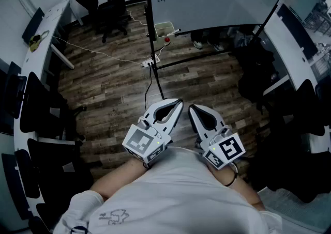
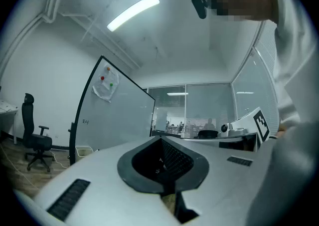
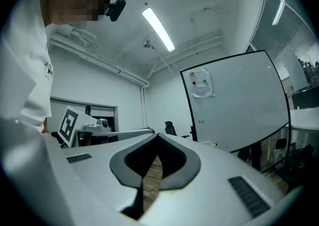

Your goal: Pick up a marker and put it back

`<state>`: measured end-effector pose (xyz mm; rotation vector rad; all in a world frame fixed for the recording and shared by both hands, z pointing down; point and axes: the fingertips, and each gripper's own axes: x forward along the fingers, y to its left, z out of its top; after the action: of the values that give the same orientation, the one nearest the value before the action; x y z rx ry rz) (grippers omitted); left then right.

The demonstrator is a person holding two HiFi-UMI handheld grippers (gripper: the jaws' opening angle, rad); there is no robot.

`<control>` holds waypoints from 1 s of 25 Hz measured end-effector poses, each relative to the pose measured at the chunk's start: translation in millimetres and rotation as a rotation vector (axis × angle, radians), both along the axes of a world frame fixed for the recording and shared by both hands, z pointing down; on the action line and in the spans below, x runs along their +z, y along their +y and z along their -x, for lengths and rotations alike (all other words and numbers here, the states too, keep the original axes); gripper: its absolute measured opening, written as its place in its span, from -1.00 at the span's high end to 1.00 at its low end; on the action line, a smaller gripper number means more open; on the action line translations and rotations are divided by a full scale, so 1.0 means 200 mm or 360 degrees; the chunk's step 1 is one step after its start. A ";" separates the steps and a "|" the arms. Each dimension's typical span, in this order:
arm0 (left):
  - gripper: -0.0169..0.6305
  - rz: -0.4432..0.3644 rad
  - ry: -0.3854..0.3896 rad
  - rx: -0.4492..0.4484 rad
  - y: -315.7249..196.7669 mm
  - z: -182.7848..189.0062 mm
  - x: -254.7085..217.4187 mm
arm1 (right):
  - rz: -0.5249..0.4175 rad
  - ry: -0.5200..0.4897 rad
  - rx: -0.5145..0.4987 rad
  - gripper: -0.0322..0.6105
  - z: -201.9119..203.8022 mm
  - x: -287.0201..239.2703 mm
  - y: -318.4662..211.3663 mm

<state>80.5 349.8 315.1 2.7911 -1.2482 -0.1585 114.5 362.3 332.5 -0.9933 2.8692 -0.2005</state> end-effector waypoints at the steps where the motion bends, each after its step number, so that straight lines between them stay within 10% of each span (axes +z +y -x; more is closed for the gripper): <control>1: 0.93 0.0000 -0.0004 0.0001 0.00 0.00 0.00 | -0.0003 0.0003 -0.0003 0.87 0.00 0.00 0.00; 25: 0.93 0.0051 0.0013 0.0007 -0.32 0.20 0.06 | 0.0098 -0.0027 0.0000 0.86 0.19 0.06 -0.34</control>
<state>41.3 285.1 327.8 2.7630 -1.2317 -0.1479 75.8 293.4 344.1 -0.9969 2.8643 -0.2973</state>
